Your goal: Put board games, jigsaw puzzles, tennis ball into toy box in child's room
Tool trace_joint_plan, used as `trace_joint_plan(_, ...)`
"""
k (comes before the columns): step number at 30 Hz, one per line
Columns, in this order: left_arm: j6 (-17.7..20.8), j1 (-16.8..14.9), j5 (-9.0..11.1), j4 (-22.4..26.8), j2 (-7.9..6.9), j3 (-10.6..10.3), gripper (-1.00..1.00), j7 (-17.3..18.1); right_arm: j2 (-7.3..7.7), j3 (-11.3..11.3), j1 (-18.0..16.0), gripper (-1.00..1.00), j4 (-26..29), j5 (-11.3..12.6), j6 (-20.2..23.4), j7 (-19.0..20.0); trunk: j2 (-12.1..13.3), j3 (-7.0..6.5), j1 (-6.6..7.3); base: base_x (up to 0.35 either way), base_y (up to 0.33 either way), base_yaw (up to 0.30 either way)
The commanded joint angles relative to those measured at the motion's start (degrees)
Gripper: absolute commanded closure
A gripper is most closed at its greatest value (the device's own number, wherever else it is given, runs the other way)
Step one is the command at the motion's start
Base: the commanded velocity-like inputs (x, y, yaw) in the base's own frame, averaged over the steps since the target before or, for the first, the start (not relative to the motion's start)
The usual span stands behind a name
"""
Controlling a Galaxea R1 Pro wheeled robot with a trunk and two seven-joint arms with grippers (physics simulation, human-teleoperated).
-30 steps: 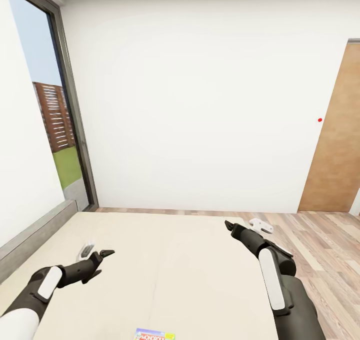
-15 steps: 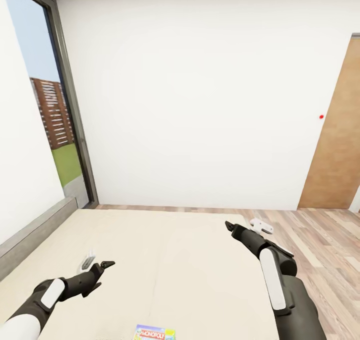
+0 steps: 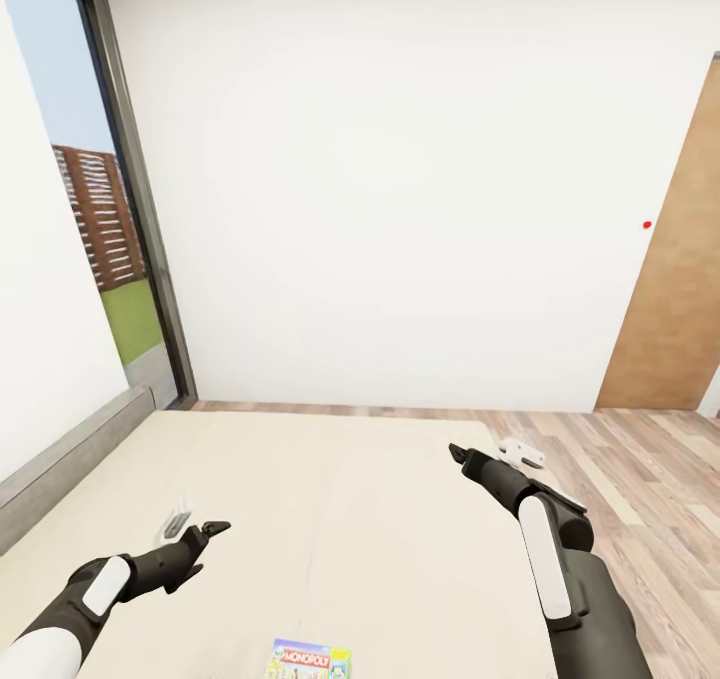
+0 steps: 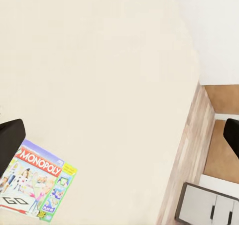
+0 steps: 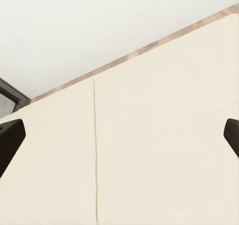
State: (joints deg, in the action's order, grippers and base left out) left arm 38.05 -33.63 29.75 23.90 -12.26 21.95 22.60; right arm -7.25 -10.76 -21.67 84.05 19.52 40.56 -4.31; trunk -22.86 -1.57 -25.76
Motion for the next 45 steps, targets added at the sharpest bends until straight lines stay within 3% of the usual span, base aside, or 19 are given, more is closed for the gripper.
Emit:
trace_joint_plan(1, 0.4, 0.0, 0.0, 0.0, 0.03, 0.2, -1.0, 0.1, -0.04, -0.1, 0.0, -1.0, 0.1, 0.6, 0.2, -0.4, -0.1, 0.12, -0.02, 0.0, 0.0, 0.0)
trace_joint_plan(10, 0.0, 0.0, 0.0, 0.2, 0.05, -0.9, -1.0, 0.2, 0.17, -0.1, 0.0, -1.0, 0.1, 0.6, 0.3, -0.5, -0.1, 0.97, -0.02, 0.0, 0.0, 0.0)
trace_joint_plan(45, 0.1, 0.0, 0.1, 1.8, -0.09, -1.0, -1.0, 2.9, 0.1, -0.5, 0.0, -1.0, 0.1, 0.6, 0.3, -0.4, -0.1, 4.26, -0.02, 0.0, 0.0, 0.0)
